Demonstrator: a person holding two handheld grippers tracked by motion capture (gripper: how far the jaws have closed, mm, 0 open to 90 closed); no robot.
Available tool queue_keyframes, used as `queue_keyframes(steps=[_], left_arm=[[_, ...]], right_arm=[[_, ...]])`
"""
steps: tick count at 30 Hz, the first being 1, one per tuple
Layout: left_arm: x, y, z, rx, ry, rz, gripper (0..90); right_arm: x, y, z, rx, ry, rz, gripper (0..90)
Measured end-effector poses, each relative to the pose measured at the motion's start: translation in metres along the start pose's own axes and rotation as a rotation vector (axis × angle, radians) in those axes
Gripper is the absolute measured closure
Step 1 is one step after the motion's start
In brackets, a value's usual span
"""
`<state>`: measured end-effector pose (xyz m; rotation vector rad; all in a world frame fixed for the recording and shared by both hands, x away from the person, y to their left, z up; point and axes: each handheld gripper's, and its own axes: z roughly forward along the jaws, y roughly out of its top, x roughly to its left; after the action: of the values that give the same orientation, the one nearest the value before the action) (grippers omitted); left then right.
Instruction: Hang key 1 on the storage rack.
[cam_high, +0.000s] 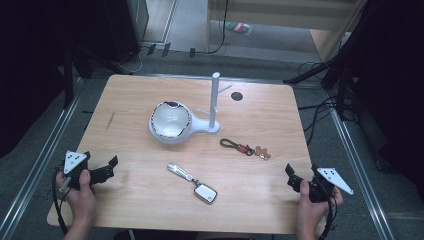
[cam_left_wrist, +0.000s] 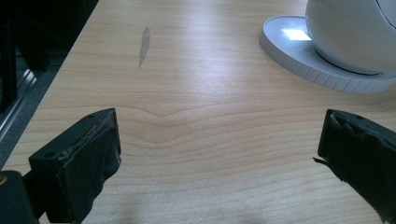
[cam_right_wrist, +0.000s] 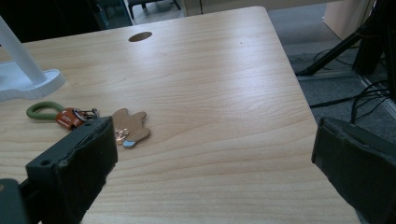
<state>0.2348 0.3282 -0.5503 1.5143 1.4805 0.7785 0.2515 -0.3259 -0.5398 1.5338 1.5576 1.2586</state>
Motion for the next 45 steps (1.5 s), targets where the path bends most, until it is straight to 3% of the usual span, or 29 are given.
queue_keyframes(steps=[7,11,22,23,26,27,29,30,38,43,45], left_arm=[[0.000,0.000,0.000,0.001,0.002,0.001,0.0],[0.000,0.000,0.000,-0.002,-0.002,0.000,0.0],[-0.001,-0.001,-0.001,-0.012,0.007,0.002,0.0],[-0.001,0.000,-0.001,-0.012,0.014,0.006,0.0],[-0.002,-0.001,-0.001,-0.017,0.025,0.012,0.0],[-0.003,-0.001,-0.001,-0.017,0.028,0.018,0.0],[-0.003,-0.001,-0.001,-0.020,0.031,0.024,0.0],[-0.004,-0.001,-0.001,-0.020,0.032,0.026,0.0],[-0.005,-0.001,-0.002,-0.025,0.031,0.037,0.0],[-0.005,-0.001,-0.002,-0.024,0.028,0.044,0.0],[-0.006,-0.001,-0.001,-0.022,0.030,0.049,0.0]], right_arm=[[0.002,0.002,0.000,0.013,0.003,-0.007,0.3],[0.008,0.007,0.000,0.036,-0.008,-0.038,4.2],[0.020,0.023,-0.003,0.032,-0.005,-0.103,12.8],[0.024,0.027,-0.002,0.036,-0.001,-0.134,12.7],[0.029,0.031,-0.001,0.043,0.003,-0.164,12.9],[0.034,0.036,0.001,0.053,0.020,-0.202,13.2],[0.036,0.037,0.002,0.054,0.023,-0.210,13.2],[0.041,0.041,0.003,0.062,0.026,-0.237,13.3],[0.049,0.053,0.009,0.092,0.040,-0.277,13.5],[0.051,0.055,0.013,0.104,0.052,-0.275,13.7],[0.053,0.058,0.016,0.149,0.064,-0.289,13.9]])
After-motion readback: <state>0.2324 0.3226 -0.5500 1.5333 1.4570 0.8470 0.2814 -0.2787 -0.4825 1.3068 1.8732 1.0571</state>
